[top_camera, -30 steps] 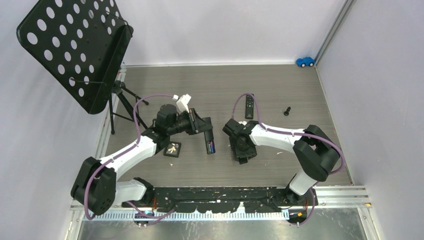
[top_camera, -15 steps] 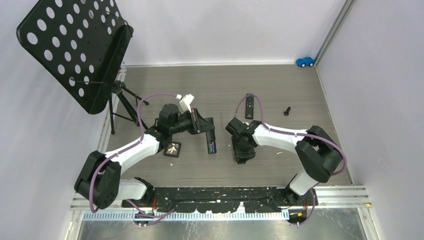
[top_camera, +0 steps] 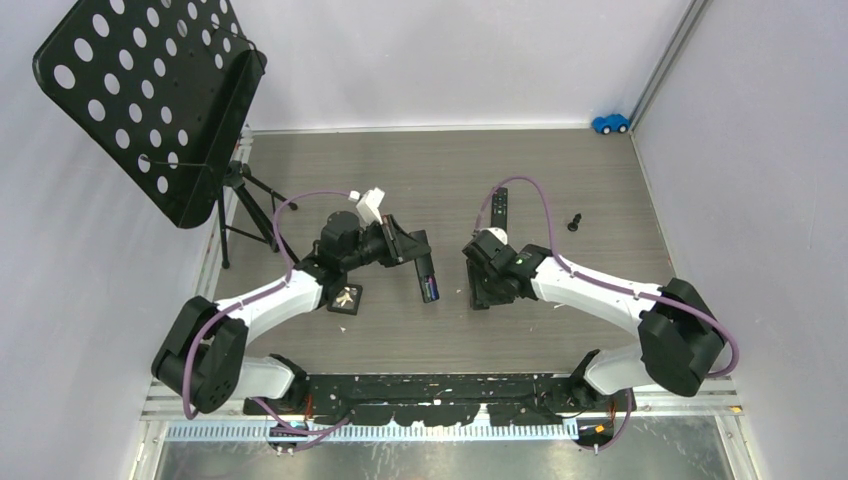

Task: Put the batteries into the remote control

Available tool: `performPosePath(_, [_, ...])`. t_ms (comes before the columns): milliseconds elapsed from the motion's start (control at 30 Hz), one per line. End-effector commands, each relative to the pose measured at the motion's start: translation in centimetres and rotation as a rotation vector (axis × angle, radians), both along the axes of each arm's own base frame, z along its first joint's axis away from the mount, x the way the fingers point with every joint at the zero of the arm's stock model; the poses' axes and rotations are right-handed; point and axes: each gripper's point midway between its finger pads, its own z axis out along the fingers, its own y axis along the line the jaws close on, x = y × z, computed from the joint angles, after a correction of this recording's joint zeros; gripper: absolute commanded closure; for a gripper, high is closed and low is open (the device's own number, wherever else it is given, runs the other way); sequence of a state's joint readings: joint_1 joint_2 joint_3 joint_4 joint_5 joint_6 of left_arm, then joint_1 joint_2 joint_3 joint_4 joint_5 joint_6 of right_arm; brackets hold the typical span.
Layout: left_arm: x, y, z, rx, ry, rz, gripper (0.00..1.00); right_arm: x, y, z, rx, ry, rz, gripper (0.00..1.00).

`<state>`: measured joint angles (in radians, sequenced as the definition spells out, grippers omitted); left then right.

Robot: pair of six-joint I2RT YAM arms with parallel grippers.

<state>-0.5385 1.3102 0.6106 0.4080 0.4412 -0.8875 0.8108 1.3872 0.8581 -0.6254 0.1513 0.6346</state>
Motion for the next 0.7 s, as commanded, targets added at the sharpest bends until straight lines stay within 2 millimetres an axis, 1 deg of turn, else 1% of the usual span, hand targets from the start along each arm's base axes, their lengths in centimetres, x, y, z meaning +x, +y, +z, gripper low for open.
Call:
performPosePath(0, [1.2, -0.6, 1.9, -0.055, -0.061, 0.023, 1.00, 1.2, 1.2, 2.7, 0.069, -0.096, 0.019, 0.70])
performPosePath(200, [1.2, -1.1, 2.4, -0.071, -0.064, -0.007, 1.00, 1.0, 4.6, 7.5, 0.249, -0.144, 0.106, 0.70])
performPosePath(300, [1.3, -1.2, 2.1, -0.066, -0.037, -0.003, 1.00, 0.9, 6.1, 9.3, 0.306, -0.157, 0.139, 0.70])
performPosePath(467, [1.5, -1.4, 1.5, -0.048, 0.023, 0.004, 1.00, 1.1, 7.8, 10.8, 0.352, -0.181, 0.163, 0.69])
performPosePath(567, [1.7, -1.3, 1.4, -0.038, 0.058, 0.021, 1.00, 1.2, 8.5, 10.9, 0.351, -0.183, 0.181, 0.68])
performPosePath(667, [1.7, -1.2, 1.4, -0.030, 0.080, 0.030, 1.00, 0.6, 9.4, 10.7, 0.364, -0.150, 0.224, 0.67])
